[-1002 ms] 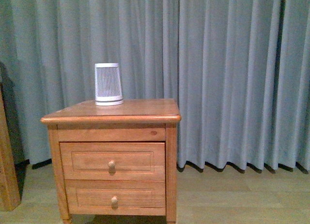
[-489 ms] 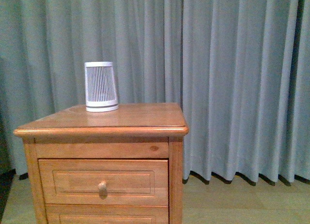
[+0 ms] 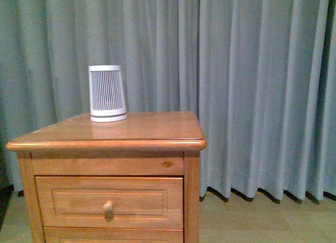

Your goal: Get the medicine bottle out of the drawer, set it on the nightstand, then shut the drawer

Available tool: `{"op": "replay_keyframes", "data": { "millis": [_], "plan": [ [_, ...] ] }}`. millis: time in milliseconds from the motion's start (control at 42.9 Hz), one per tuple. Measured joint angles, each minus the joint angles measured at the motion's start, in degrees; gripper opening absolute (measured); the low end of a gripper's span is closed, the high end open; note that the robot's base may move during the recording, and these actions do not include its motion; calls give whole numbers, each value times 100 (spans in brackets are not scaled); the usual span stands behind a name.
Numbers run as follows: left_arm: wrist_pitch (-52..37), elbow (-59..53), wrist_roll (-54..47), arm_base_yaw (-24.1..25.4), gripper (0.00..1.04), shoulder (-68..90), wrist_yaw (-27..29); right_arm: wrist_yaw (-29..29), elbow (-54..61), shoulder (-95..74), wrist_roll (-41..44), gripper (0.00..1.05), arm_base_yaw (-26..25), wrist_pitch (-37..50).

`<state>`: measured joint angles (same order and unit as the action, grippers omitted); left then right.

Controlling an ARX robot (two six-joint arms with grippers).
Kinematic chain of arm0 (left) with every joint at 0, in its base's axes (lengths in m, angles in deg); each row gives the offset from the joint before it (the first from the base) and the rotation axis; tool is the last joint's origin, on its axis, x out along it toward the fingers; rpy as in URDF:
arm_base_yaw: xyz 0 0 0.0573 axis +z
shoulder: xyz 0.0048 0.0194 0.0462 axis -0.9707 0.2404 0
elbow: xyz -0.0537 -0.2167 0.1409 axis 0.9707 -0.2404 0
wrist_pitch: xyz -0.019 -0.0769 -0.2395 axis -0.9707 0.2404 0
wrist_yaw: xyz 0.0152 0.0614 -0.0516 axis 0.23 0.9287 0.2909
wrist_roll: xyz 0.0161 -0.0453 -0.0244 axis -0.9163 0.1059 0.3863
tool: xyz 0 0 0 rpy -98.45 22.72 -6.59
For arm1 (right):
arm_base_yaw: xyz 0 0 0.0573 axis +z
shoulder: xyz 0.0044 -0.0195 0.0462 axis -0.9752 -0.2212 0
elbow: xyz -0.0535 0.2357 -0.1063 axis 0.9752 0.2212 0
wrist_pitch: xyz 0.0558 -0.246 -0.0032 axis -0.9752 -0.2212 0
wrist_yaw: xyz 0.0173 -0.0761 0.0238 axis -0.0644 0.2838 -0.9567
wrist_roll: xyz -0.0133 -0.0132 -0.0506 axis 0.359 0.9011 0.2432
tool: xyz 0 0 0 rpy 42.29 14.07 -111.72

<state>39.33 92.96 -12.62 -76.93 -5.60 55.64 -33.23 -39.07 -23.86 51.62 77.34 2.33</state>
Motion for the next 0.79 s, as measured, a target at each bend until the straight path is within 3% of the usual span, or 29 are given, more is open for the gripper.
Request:
{"op": "replay_keyframes", "data": {
  "millis": [186, 396, 559, 792],
  "plan": [
    [-2186, 498, -245, -525, 98, 2721, 413, 0, 0, 0, -2, 98, 2, 0],
    [-3630, 1443, -422, -828, 98, 5243, 839, 0, 0, 0, -2, 98, 0, 0],
    [-4092, 2312, -494, -1040, 98, 6798, 1141, 0, 0, 0, -2, 98, 2, 0],
    [-4096, 3438, -603, -1228, 98, 8046, 1325, 0, 0, 0, 0, 98, 0, 0]
  ]
}}
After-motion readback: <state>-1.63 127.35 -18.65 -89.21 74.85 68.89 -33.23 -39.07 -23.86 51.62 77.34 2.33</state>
